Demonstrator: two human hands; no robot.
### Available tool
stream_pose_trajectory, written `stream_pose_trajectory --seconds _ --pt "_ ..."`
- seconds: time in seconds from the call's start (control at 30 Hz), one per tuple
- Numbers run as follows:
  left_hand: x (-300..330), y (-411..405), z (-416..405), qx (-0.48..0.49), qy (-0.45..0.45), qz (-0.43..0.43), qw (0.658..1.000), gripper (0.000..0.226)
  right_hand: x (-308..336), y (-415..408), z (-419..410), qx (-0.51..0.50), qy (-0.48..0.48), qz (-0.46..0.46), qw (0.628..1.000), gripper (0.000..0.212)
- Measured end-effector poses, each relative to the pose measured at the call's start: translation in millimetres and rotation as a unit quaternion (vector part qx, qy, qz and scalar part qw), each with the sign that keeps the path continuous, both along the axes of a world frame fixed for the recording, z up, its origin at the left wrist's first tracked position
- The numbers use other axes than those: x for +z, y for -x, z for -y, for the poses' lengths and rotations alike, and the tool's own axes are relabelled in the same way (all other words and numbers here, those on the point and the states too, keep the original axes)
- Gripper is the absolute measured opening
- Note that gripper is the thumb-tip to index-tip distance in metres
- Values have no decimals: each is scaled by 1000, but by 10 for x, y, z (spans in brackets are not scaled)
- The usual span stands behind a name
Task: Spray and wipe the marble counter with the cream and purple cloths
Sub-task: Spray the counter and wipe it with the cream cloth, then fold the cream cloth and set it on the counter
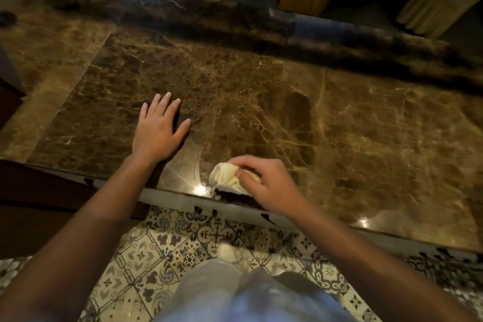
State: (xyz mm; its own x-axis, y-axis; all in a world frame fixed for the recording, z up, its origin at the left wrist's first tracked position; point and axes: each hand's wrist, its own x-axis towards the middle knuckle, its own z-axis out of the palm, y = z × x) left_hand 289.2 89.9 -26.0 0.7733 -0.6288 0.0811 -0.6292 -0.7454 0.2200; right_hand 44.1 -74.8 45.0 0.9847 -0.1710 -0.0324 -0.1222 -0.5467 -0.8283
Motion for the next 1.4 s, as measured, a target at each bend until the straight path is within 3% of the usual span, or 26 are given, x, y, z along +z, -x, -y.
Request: stream_pose_trajectory --seconds 0.1,0.17,0.23,0.27,0.33,0.37,0.43,0.5,0.53,0.67,0.73,0.83,0.87,0.93,1.0,1.07,1.13,1.17,1.23,1.3,1.37,1.4 --pt "47 60 6 11 27 -23 999 56 118 39 157 -64 16 46 997 28" --pt "193 233 -1 32 103 -23 994 39 213 29 234 -84 42 94 991 28" --pt "439 513 6 74 217 -101 968 44 316 3 294 -64 105 161 979 28" --pt "607 688 42 96 270 -222 932 57 362 -12 317 -46 139 194 970 27" --pt "894 1021 172 95 306 -491 810 81 423 -41 327 -2 180 243 953 25" --pt "989 1139 234 73 307 -582 750 90 443 -47 315 23 188 257 948 24" --pt "1099 1294 321 34 346 -670 656 92 453 -30 268 68 206 268 938 24" --pt "1141 1358 364 37 412 -693 591 74 457 23 240 88 218 264 935 24" --pt "1153 1385 368 41 428 -688 584 63 465 64 235 85 207 263 938 25" --pt "1176 1504 430 17 414 -642 645 39 509 342 207 -8 34 217 975 39" --pt "1249 1558 473 17 432 -641 634 36 504 480 211 -116 -27 210 970 40" --pt "1368 1628 534 20 465 -641 610 34 445 562 319 -325 -105 121 932 28" --pt "1381 1653 552 12 476 -644 599 34 415 568 363 -357 -160 39 920 37" --pt "1396 1716 591 -14 491 -649 581 34 337 621 397 -319 -331 -110 881 74" --pt "1420 1793 636 -33 493 -640 588 32 251 677 396 -248 -470 -101 841 96" --pt "1408 1853 664 -45 484 -629 607 44 284 724 372 -234 -549 -10 802 94" --pt "1349 1891 673 -55 471 -626 619 48 366 780 380 -273 -552 44 787 89" --pt "1313 1899 671 -58 465 -627 622 38 405 822 402 -298 -526 58 794 84" --pt "1287 1916 686 -59 450 -639 621 19 500 932 463 -313 -450 73 833 54" --pt "1248 1939 724 -69 430 -652 621 35 610 1069 539 -305 -378 88 870 24" --pt "1283 2012 813 -89 387 -664 634 60 713 1198 617 -307 -341 112 881 16" --pt "1316 2072 875 -104 363 -658 651 60 756 1267 657 -303 -333 126 884 17"
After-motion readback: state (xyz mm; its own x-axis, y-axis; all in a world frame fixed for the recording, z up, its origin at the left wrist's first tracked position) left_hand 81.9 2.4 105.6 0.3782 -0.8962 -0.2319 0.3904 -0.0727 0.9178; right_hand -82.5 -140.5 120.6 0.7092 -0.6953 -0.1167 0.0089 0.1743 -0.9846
